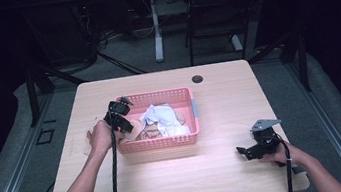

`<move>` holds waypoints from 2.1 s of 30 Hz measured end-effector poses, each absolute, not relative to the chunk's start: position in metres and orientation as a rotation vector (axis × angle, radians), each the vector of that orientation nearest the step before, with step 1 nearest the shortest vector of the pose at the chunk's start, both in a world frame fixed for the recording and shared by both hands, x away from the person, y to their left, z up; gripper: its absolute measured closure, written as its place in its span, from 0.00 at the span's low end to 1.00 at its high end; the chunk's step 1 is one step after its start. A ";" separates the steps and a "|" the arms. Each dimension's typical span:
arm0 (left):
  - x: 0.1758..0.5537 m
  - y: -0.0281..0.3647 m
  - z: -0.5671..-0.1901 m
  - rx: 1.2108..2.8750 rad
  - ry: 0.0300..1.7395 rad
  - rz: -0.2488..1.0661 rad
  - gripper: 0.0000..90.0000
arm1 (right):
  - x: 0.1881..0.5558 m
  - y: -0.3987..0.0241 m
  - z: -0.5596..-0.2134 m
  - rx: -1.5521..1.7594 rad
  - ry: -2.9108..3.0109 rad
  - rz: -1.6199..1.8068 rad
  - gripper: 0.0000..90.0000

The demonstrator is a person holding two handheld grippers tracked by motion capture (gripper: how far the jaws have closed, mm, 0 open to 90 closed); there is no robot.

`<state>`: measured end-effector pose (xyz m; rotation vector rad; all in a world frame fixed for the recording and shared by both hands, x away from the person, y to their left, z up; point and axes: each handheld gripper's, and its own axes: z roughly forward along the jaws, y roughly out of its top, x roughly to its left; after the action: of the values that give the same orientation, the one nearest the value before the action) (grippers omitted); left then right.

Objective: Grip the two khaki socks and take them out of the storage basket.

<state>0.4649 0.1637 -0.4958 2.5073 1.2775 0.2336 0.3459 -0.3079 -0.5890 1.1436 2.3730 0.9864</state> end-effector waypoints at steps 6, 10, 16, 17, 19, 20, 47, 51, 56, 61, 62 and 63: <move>0.461 0.165 -0.477 2.473 1.229 0.283 0.96 | 0.346 -0.308 -0.589 1.145 2.374 0.980 0.00; 0.459 0.165 -0.463 2.460 1.201 0.314 0.96 | 0.346 -0.308 -0.589 1.143 2.374 0.984 0.00; 0.456 0.161 -0.444 2.445 1.159 0.349 0.96 | 0.346 -0.308 -0.589 1.145 2.374 0.984 0.00; 0.455 0.160 -0.441 2.444 1.151 0.353 0.96 | 0.346 -0.308 -0.589 1.142 2.374 0.985 0.00; 0.454 0.159 -0.435 2.441 1.138 0.369 0.96 | 0.346 -0.308 -0.589 1.142 2.375 0.984 0.00; 0.454 0.158 -0.432 2.442 1.131 0.369 0.96 | 0.346 -0.308 -0.589 1.142 2.374 0.985 0.00; 0.447 0.182 -0.376 2.347 1.110 0.421 0.96 | 0.346 -0.308 -0.589 1.143 2.372 0.980 0.00; 0.446 0.191 -0.370 2.326 1.126 0.436 0.96 | 0.346 -0.308 -0.589 1.142 2.374 0.979 0.00; 0.443 0.205 -0.363 2.293 1.149 0.457 0.96 | 0.346 -0.308 -0.589 1.144 2.374 0.978 0.00; 0.440 0.225 -0.360 2.265 1.192 0.475 0.96 | 0.346 -0.308 -0.589 1.142 2.373 0.978 0.00; 0.439 0.229 -0.360 2.259 1.203 0.481 0.96 | 0.346 -0.308 -0.589 1.142 2.373 0.978 0.00; 0.439 0.233 -0.359 2.248 1.211 0.486 0.96 | 0.346 -0.308 -0.589 1.142 2.372 0.978 0.00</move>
<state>0.4387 0.2334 -0.3590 2.2477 1.2108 0.4856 0.3458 -0.3080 -0.5889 1.1421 2.3721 0.9785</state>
